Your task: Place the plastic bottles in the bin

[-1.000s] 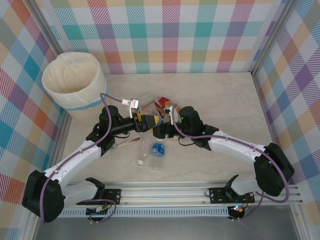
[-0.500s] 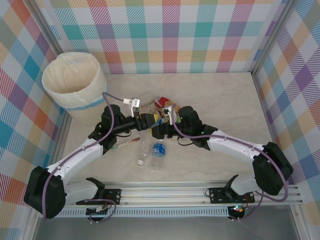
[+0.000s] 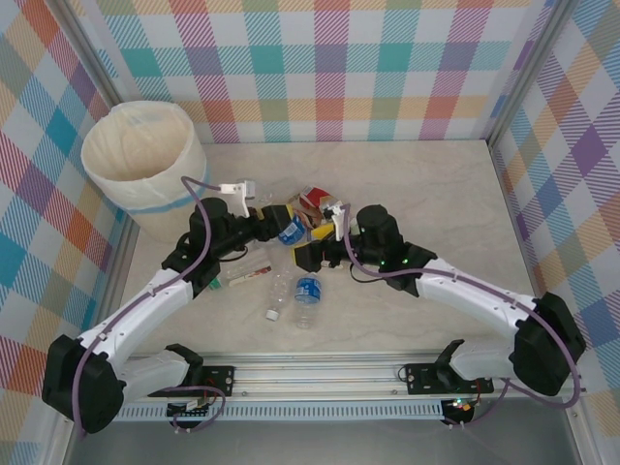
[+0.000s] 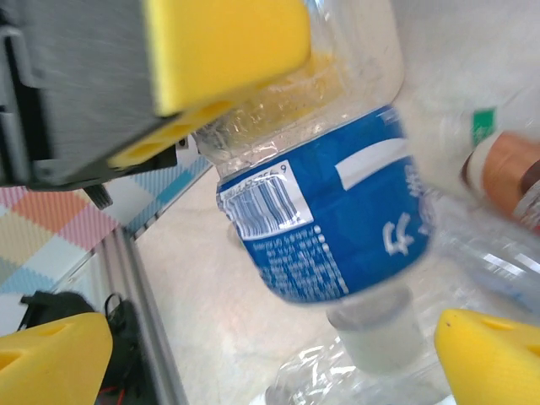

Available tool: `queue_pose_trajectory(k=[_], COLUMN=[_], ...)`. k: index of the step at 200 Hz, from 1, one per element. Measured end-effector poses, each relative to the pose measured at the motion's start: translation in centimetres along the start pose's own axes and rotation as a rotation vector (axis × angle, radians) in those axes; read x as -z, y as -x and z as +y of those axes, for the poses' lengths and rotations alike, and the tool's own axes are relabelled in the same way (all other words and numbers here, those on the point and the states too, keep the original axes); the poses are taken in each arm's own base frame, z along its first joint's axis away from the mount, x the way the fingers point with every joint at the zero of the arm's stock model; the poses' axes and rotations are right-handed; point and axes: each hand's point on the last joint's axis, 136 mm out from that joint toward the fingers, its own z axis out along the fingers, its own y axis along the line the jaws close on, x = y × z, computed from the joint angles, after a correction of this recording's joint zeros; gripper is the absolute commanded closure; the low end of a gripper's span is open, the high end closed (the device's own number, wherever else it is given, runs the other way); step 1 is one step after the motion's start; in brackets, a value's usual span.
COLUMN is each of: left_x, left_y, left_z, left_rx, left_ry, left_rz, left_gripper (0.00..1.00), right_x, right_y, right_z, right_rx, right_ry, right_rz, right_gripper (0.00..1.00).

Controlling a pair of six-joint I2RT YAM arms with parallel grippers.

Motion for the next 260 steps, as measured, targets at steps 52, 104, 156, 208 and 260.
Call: queue_pose_trajectory(k=[52,104,156,208,260], left_x=[2.7,7.4,13.4,18.3,21.2], left_y=[6.2,15.3,23.1,26.1,28.2], left_z=[2.5,0.2,1.6,7.7,13.6], left_rx=[-0.040,-0.150,-0.194,-0.167,-0.130], left_ry=[0.204,0.319,0.533,0.811,1.012], left_rz=[-0.162,-0.362,-0.552,-0.589,-0.583], left_gripper=[0.39,0.40,0.41,0.40,0.40], right_x=[1.1,1.1,0.9,1.2,2.0], right_y=[1.4,1.5,1.0,0.9,1.7], right_z=[-3.8,-7.0,-8.7,-8.9,-8.5], right_rx=[0.006,-0.006,-0.008,-0.035,-0.057], right_ry=[-0.228,-0.394,-0.470,-0.488,-0.487], right_rz=[-0.102,-0.139,-0.136,-0.139,-0.174], right_gripper=[0.00,0.00,0.00,0.00,0.00])
